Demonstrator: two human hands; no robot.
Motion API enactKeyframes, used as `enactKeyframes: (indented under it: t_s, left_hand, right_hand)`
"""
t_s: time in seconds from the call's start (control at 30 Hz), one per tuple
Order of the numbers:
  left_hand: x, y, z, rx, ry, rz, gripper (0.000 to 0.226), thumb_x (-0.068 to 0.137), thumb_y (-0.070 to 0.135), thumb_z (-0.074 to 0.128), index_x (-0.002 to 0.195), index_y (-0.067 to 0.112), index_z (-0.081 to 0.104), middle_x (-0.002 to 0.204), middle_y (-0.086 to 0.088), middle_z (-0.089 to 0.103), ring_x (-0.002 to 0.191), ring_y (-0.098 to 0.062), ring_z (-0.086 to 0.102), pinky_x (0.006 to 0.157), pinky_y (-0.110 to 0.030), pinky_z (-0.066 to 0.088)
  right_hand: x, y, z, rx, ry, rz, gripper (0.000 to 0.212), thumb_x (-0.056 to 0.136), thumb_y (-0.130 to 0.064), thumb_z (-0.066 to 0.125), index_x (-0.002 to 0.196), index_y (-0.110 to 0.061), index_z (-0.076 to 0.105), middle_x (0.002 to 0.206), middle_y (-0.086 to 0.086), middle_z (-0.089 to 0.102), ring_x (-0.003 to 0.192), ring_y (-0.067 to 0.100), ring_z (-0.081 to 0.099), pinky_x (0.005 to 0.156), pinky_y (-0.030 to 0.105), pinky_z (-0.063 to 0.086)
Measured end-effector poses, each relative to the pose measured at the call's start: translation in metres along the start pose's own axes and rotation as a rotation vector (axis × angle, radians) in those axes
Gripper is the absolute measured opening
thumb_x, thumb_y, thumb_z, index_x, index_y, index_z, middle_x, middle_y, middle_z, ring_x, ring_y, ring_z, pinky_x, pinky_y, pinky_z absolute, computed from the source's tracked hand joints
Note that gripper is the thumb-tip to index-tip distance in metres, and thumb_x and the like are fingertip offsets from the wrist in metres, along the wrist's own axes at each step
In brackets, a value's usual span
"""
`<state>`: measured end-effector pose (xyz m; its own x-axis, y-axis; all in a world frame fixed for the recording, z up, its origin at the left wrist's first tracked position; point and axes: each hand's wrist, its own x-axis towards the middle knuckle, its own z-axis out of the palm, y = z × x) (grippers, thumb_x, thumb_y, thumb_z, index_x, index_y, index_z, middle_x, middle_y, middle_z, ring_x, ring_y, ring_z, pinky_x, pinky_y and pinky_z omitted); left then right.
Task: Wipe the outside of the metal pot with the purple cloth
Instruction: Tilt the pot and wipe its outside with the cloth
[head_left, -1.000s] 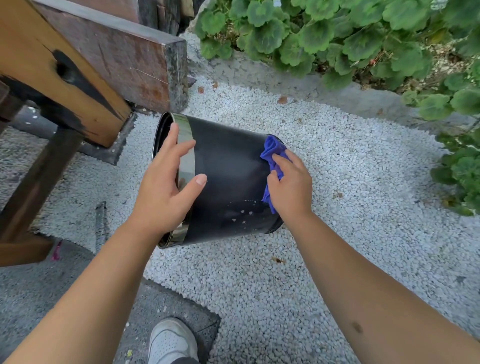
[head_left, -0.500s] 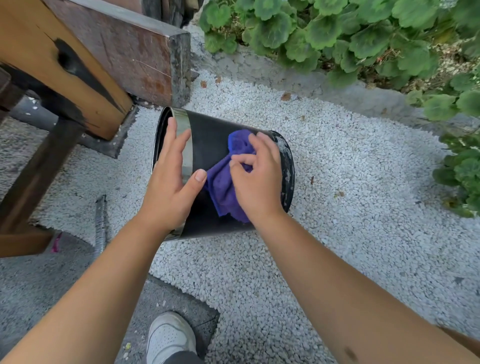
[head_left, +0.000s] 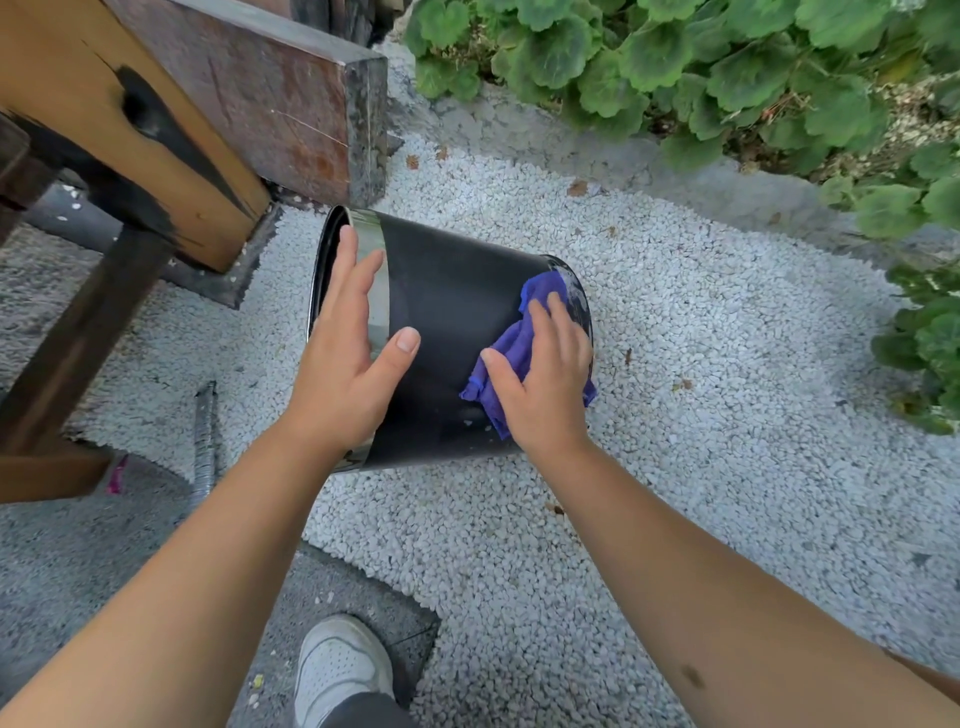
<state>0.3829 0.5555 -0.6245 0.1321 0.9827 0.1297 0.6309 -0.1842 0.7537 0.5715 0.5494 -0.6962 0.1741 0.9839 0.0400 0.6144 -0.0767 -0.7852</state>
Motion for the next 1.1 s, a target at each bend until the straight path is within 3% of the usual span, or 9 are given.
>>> enactKeyframes:
  t_s: [0.07,0.13,0.37,0.47,0.53,0.6,0.73,0.93,1.1]
  left_hand:
    - [0.001,0.001,0.002,0.021,0.004,0.024,0.08,0.093,0.054,0.041,0.156,0.008,0.019,0.165,-0.002,-0.001,0.148,0.007,-0.003,0.122,-0.021,0.012]
    - [0.003,0.001,0.003,0.028,0.004,0.035,0.081,0.093,0.053,0.041,0.155,0.007,0.02,0.164,-0.002,0.0,0.148,0.008,-0.004,0.117,-0.011,0.008]
    - [0.005,0.003,0.008,-0.047,0.013,0.081,0.094,0.094,0.072,0.029,0.153,-0.001,0.021,0.165,-0.016,0.002,0.151,-0.005,0.002,0.121,-0.022,0.009]
    - [0.009,0.009,0.011,-0.088,-0.002,0.087,0.097,0.094,0.072,0.026,0.153,-0.004,0.019,0.165,-0.021,0.001,0.152,-0.007,0.003,0.12,-0.02,0.008]
    - [0.01,0.009,0.012,-0.078,-0.004,0.105,0.096,0.095,0.071,0.027,0.153,-0.006,0.02,0.164,-0.023,0.002,0.152,-0.01,0.003,0.121,-0.022,0.007]
    - [0.009,0.006,0.012,-0.081,-0.004,0.104,0.095,0.095,0.071,0.028,0.153,-0.004,0.02,0.165,-0.022,0.002,0.152,-0.01,0.002,0.122,-0.024,0.007]
    - [0.006,0.002,0.01,-0.101,0.007,0.095,0.094,0.095,0.071,0.03,0.154,-0.001,0.02,0.165,-0.021,0.001,0.152,-0.005,0.002,0.122,-0.024,0.007]
    - [0.007,-0.002,0.009,-0.085,0.012,0.085,0.093,0.095,0.071,0.031,0.154,0.0,0.02,0.165,-0.019,0.001,0.151,-0.003,0.001,0.123,-0.027,0.008]
    - [0.0,-0.013,0.002,-0.086,0.06,0.001,0.083,0.096,0.064,0.038,0.153,0.005,0.024,0.164,-0.004,0.007,0.149,0.001,0.008,0.12,-0.021,0.012]
  right_hand:
    - [-0.001,0.002,0.0,0.029,0.04,0.018,0.052,0.092,-0.028,0.063,0.137,-0.007,0.049,0.149,0.01,0.041,0.132,0.029,0.034,0.11,0.029,0.023]
    - [0.003,0.002,-0.005,0.053,0.066,0.054,0.04,0.094,-0.021,0.06,0.131,-0.005,0.055,0.14,0.011,0.049,0.128,0.029,0.042,0.106,0.023,0.025]
    - [0.012,-0.079,-0.009,0.289,0.149,-0.096,0.03,0.081,-0.019,0.071,0.109,-0.016,0.06,0.11,-0.001,0.063,0.103,0.013,0.056,0.09,0.014,0.035]
    - [-0.002,-0.1,0.003,0.417,0.186,-0.111,0.025,0.084,-0.018,0.072,0.105,-0.011,0.061,0.116,0.006,0.058,0.108,0.007,0.051,0.095,0.01,0.034]
    - [-0.01,-0.091,0.002,0.409,0.118,-0.124,0.033,0.089,-0.022,0.065,0.117,-0.004,0.062,0.132,0.015,0.054,0.125,0.013,0.047,0.106,0.016,0.031]
    - [-0.016,-0.073,0.002,0.329,-0.068,-0.283,0.055,0.09,-0.03,0.057,0.135,0.001,0.049,0.148,0.02,0.042,0.142,0.027,0.033,0.117,0.035,0.026]
    - [-0.022,-0.036,0.004,-0.075,-0.218,-0.508,0.081,0.08,-0.046,0.057,0.15,-0.017,0.028,0.16,0.0,0.023,0.149,0.029,0.013,0.115,0.057,0.015]
    - [-0.023,-0.014,0.01,0.044,-0.037,-0.361,0.056,0.09,-0.025,0.051,0.141,-0.002,0.045,0.151,0.014,0.038,0.137,0.036,0.035,0.116,0.038,0.024]
    - [-0.008,0.004,0.006,0.062,-0.006,-0.074,0.05,0.091,-0.015,0.054,0.14,-0.009,0.048,0.146,0.008,0.048,0.12,0.031,0.039,0.105,0.02,0.021]
